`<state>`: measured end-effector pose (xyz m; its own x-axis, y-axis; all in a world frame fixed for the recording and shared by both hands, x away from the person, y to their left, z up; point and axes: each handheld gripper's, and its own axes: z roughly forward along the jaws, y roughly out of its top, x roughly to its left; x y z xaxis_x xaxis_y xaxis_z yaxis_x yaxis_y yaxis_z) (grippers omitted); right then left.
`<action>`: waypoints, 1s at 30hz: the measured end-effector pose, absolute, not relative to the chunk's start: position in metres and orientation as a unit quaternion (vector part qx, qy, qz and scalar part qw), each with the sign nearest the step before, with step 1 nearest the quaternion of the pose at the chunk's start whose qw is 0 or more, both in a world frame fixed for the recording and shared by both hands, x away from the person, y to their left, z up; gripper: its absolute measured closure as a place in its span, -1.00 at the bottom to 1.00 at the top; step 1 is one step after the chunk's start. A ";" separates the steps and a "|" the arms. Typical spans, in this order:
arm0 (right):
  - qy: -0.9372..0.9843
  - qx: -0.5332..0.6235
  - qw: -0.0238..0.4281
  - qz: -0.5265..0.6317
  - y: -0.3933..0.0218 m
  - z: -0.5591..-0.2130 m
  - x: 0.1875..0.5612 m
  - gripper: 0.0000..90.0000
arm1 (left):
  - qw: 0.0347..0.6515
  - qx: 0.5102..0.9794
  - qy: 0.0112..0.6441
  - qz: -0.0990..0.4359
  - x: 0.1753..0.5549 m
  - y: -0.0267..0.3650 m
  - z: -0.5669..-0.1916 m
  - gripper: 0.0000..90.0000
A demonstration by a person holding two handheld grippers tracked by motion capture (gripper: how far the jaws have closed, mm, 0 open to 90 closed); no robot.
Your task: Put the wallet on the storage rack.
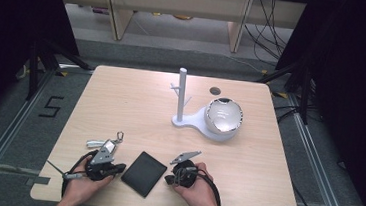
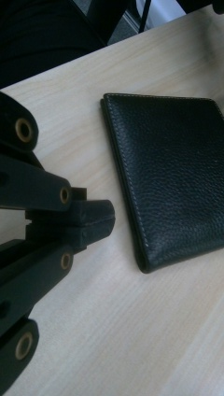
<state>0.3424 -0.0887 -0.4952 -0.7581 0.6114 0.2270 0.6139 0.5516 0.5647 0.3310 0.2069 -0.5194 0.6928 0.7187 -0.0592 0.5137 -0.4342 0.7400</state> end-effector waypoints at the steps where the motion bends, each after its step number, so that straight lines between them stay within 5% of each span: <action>1: -0.877 -0.360 0.010 -0.317 -0.087 -0.494 0.342 1.00 | 0.390 0.834 0.368 0.131 0.330 0.206 -0.519 0.98; 6: -0.880 -0.363 0.003 -0.306 -0.091 -0.481 0.366 0.79 | 0.403 0.829 0.364 0.136 0.323 0.208 -0.509 0.96; 15: -0.891 -0.345 0.090 -0.281 -0.075 -0.474 0.410 0.38 | 0.416 0.856 0.303 0.060 0.298 0.183 -0.495 0.94; 30: -0.891 -0.352 0.107 -0.268 -0.062 -0.484 0.425 0.34 | 0.353 0.893 0.278 0.028 0.294 0.172 -0.500 0.99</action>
